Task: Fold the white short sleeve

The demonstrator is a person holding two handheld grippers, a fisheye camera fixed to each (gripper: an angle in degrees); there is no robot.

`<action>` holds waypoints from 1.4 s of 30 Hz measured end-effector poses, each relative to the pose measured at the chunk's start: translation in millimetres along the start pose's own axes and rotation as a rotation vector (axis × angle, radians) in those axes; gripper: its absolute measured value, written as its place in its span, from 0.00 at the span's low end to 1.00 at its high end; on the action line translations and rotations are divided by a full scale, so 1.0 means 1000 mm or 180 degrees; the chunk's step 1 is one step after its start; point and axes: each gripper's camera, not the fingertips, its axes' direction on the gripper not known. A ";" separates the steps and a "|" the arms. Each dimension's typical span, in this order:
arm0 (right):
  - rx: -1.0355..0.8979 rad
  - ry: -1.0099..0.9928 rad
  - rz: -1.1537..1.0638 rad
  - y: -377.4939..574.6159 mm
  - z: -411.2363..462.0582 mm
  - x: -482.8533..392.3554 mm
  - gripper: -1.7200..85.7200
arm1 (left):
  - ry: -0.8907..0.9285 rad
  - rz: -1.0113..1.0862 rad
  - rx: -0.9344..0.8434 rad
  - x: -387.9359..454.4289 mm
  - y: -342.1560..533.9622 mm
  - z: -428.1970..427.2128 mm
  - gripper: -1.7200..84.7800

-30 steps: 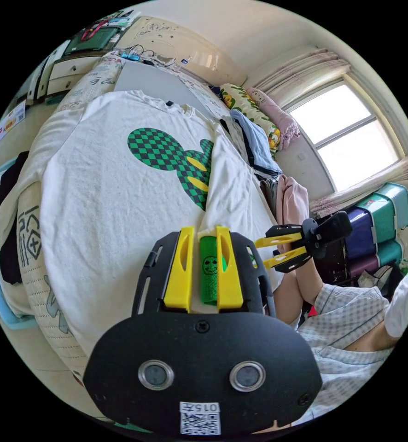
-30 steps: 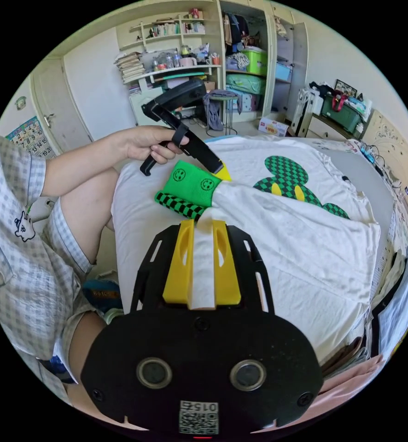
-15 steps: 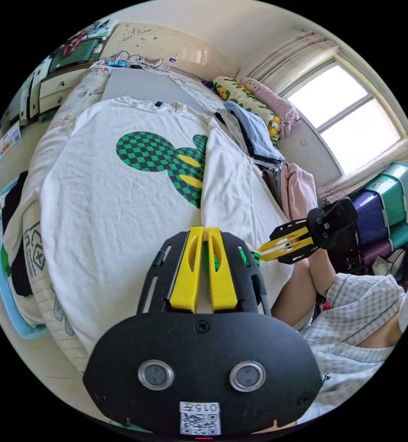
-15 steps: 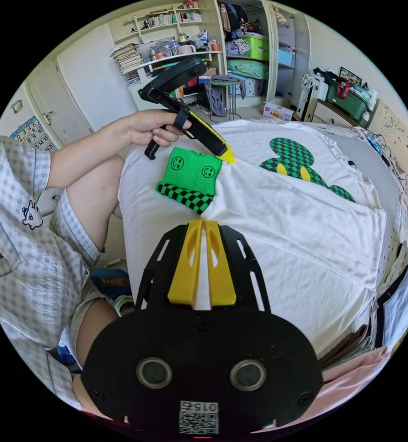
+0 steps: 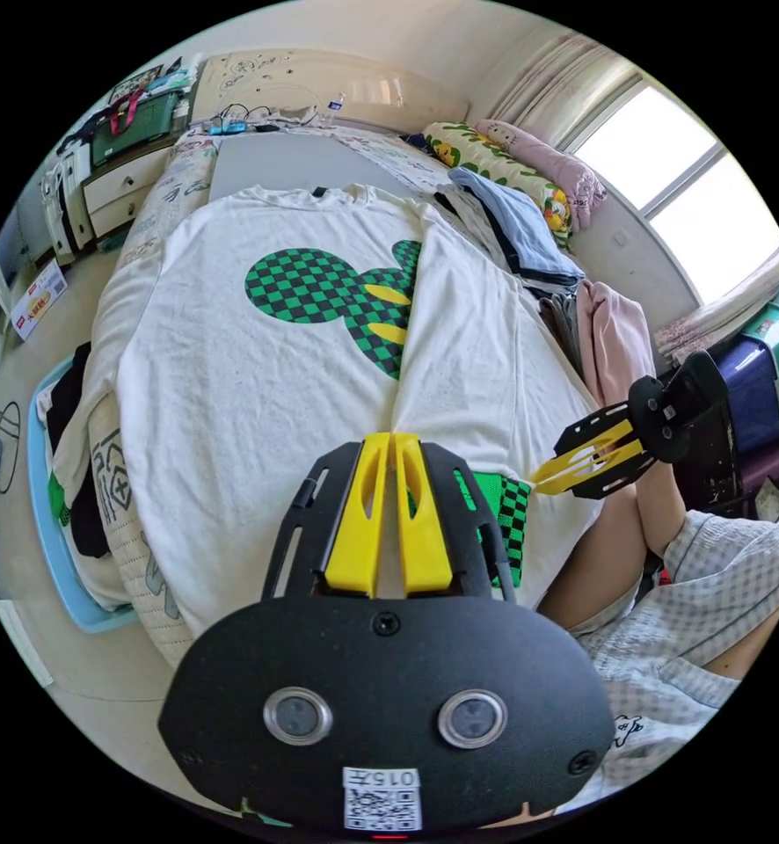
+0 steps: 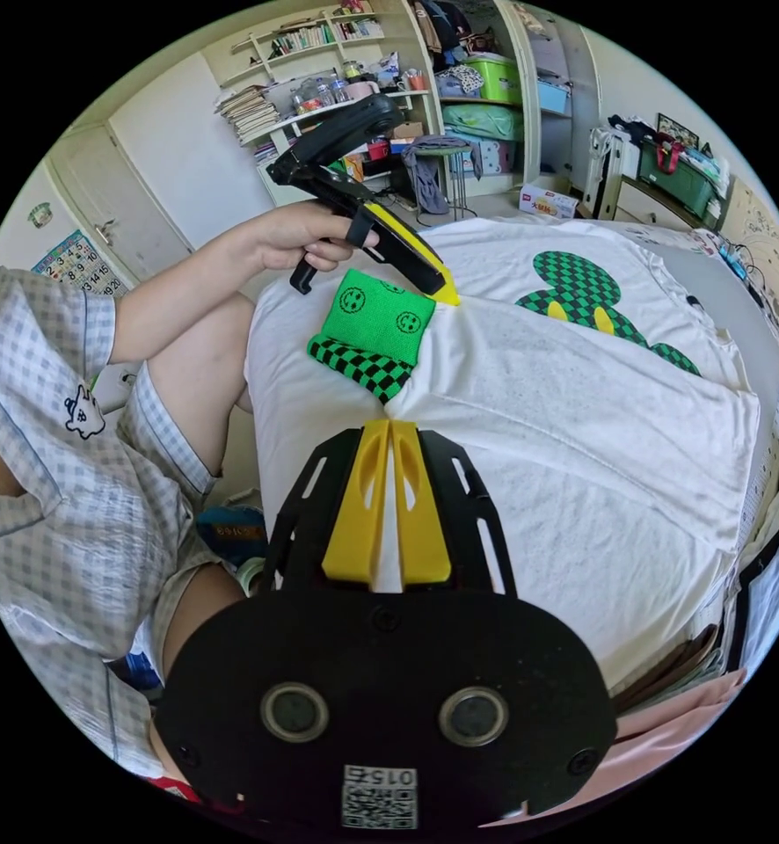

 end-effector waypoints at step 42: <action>0.0126 -0.0117 0.0322 0.007 0.043 0.000 0.01 | 0.0785 -0.4008 0.2192 -0.532 0.135 -0.134 0.16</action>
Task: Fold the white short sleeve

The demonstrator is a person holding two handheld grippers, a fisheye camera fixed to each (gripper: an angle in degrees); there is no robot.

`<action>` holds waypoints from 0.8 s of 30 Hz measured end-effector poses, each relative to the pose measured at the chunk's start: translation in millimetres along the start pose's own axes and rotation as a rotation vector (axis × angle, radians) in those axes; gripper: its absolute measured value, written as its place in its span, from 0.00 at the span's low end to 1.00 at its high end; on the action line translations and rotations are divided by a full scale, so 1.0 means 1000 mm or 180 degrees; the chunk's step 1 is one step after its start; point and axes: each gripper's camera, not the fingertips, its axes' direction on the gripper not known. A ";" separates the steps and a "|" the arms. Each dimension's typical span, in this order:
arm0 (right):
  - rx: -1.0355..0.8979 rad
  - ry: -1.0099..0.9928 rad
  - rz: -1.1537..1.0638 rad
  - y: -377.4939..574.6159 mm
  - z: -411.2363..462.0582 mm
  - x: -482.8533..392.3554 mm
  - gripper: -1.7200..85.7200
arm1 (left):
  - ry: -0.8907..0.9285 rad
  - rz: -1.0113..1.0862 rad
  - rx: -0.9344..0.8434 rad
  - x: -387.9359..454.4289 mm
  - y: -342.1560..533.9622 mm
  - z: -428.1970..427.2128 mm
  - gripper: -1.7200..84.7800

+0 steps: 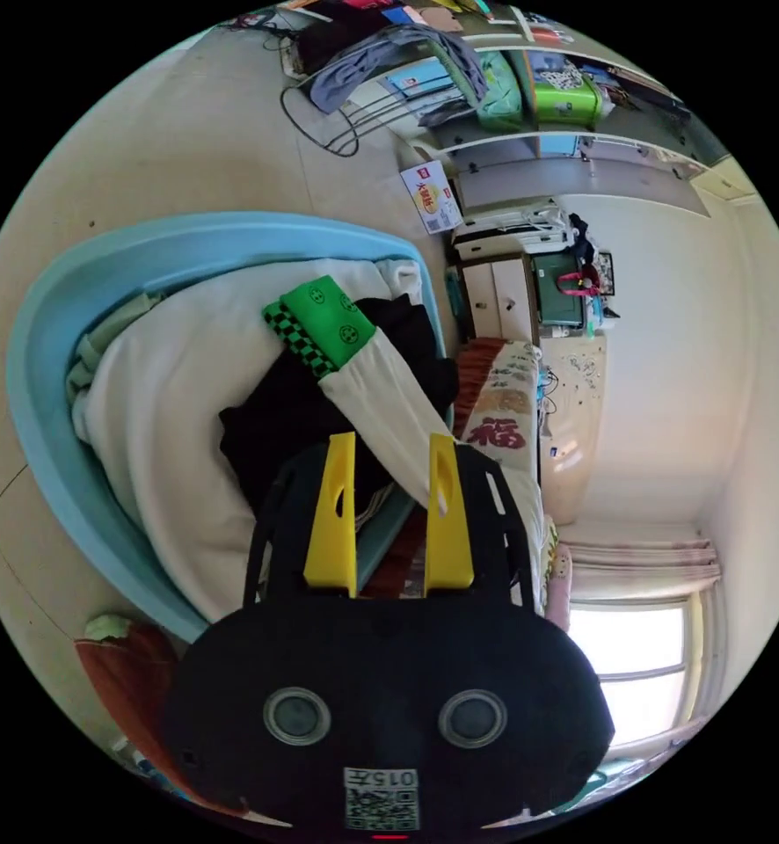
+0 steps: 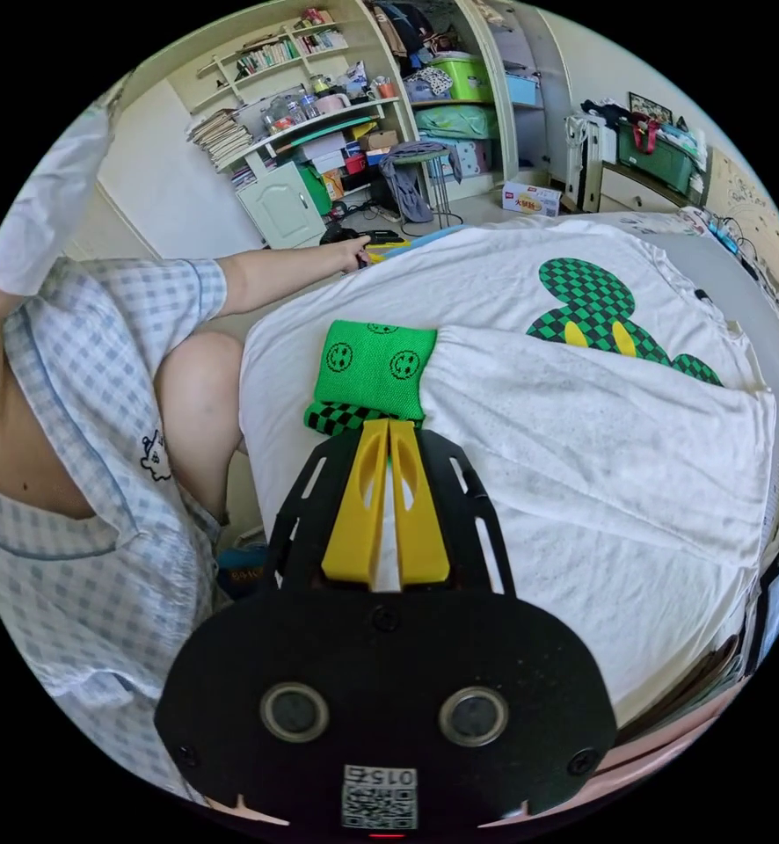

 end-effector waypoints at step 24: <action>0.0000 -0.0032 -0.0015 0.040 0.022 0.005 0.01 | -0.0251 0.2049 0.1222 0.130 0.114 -0.045 0.02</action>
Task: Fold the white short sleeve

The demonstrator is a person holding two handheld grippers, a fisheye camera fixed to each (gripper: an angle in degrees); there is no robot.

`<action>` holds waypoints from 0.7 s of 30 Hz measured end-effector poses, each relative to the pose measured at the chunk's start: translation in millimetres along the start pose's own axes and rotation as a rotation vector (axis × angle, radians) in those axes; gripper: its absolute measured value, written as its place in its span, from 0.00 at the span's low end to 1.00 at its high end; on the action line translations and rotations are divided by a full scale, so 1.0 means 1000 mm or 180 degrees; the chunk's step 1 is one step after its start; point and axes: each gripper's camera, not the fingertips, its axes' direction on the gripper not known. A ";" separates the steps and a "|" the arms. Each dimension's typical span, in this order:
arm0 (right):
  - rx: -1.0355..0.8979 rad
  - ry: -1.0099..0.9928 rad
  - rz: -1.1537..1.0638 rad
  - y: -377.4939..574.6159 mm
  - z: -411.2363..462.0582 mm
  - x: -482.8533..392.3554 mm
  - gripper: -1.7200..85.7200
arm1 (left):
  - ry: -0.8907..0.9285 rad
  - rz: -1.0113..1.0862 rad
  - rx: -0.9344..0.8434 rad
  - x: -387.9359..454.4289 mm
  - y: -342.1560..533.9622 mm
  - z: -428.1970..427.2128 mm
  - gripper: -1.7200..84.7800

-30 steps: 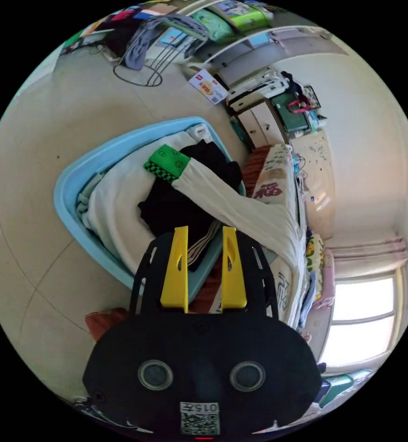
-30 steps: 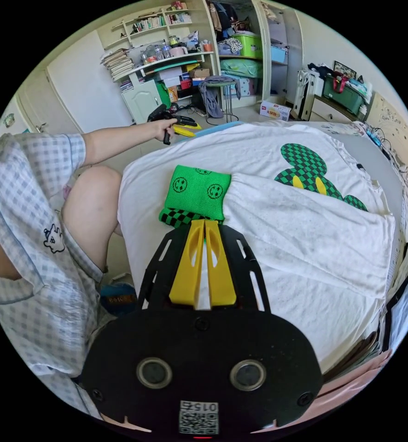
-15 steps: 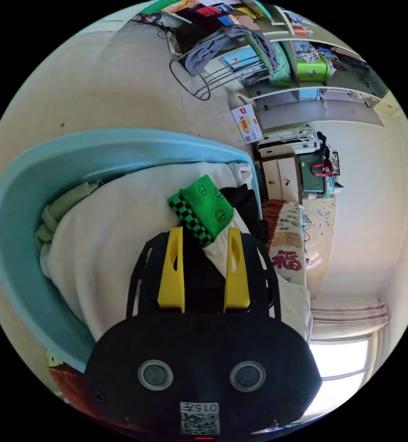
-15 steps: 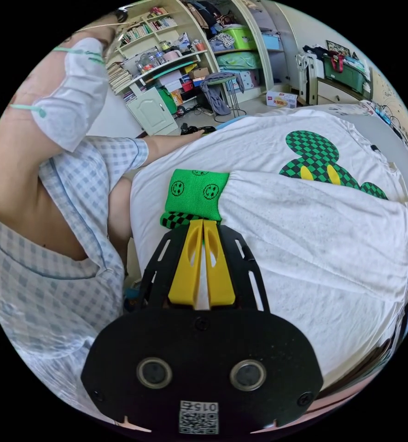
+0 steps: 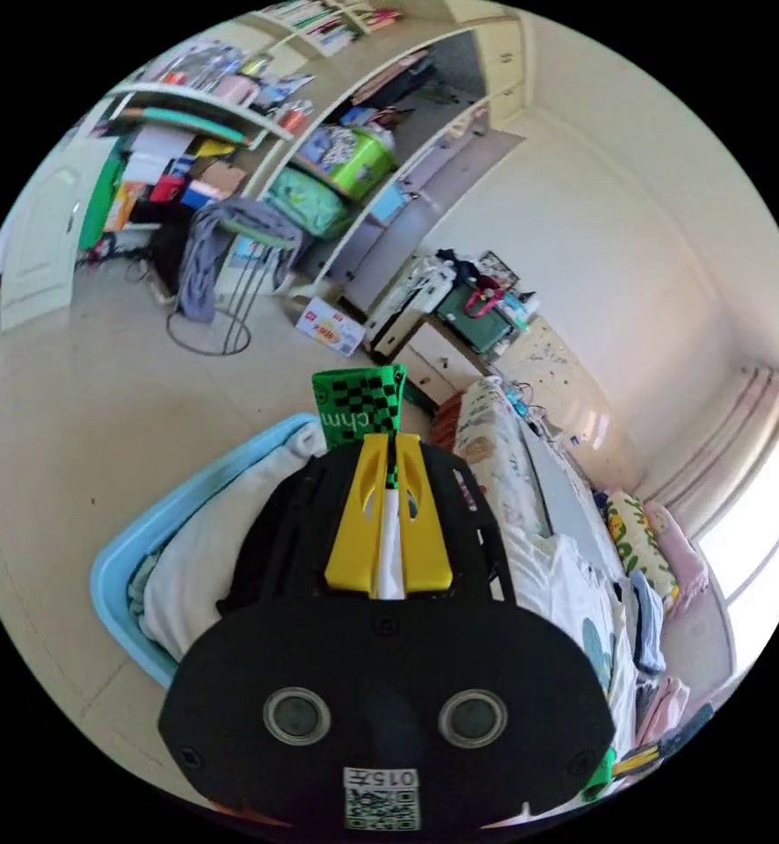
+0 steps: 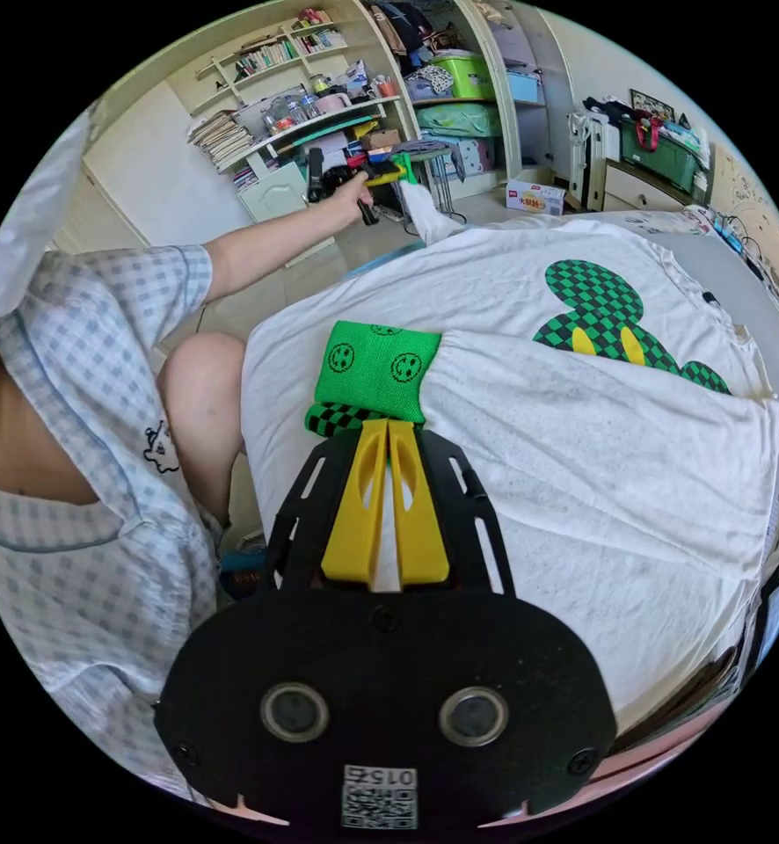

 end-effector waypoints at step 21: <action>0.1570 0.0222 0.1653 0.211 -0.147 0.155 0.09 | 0.1808 0.4381 -0.2074 0.404 0.518 -0.120 0.02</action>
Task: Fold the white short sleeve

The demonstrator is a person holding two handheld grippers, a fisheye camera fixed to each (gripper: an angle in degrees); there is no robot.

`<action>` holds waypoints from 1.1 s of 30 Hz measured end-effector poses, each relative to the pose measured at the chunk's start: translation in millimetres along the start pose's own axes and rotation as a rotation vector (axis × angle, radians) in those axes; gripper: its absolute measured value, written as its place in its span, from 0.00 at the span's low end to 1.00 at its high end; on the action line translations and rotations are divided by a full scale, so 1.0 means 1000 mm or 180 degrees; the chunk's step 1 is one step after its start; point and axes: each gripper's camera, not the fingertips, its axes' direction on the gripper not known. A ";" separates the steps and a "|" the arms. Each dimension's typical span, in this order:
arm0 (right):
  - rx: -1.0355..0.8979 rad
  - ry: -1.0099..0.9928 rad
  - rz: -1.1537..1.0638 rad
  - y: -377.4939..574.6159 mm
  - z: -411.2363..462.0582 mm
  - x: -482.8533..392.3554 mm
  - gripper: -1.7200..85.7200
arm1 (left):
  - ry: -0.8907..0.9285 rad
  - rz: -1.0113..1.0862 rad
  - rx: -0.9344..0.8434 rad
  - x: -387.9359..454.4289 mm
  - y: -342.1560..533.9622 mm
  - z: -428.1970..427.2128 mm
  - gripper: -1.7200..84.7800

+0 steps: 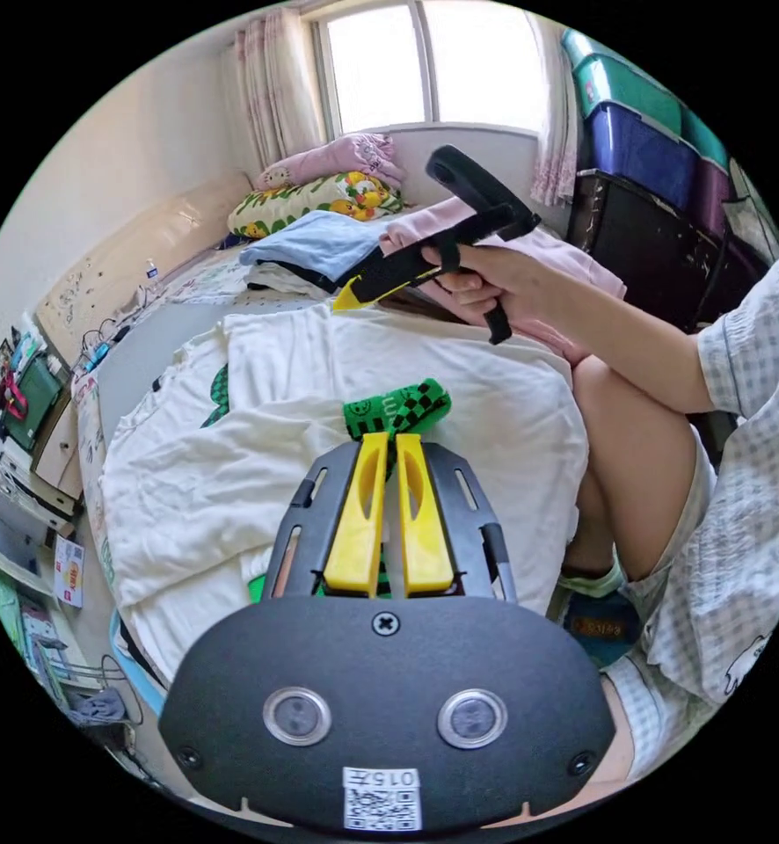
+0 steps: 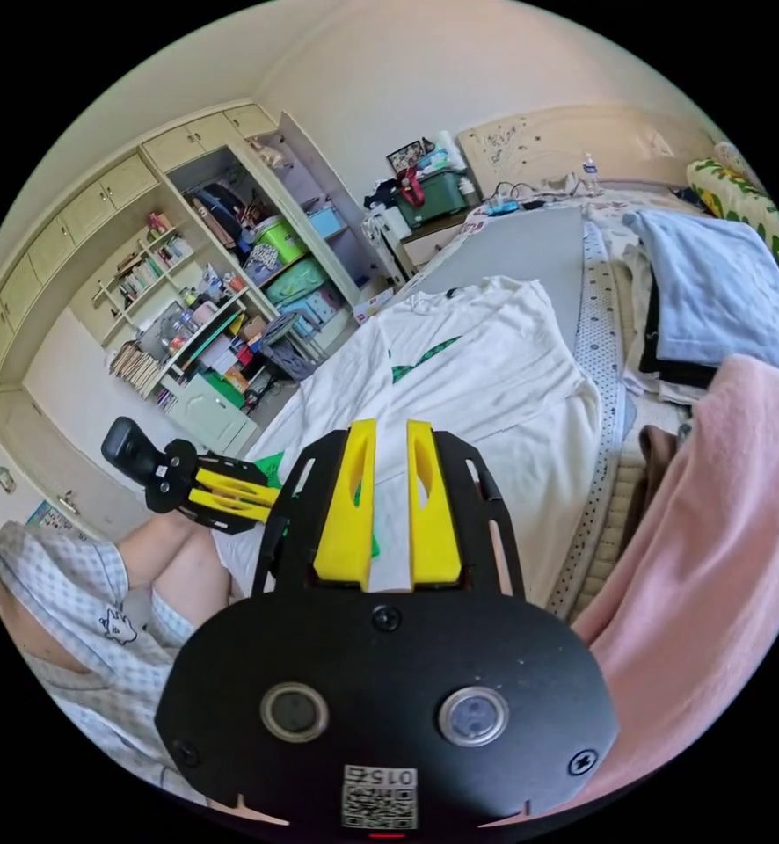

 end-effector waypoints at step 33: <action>-0.1224 0.1221 -0.0631 -0.008 0.138 -0.052 0.01 | 0.0087 0.0345 -0.0593 0.027 0.074 0.101 0.01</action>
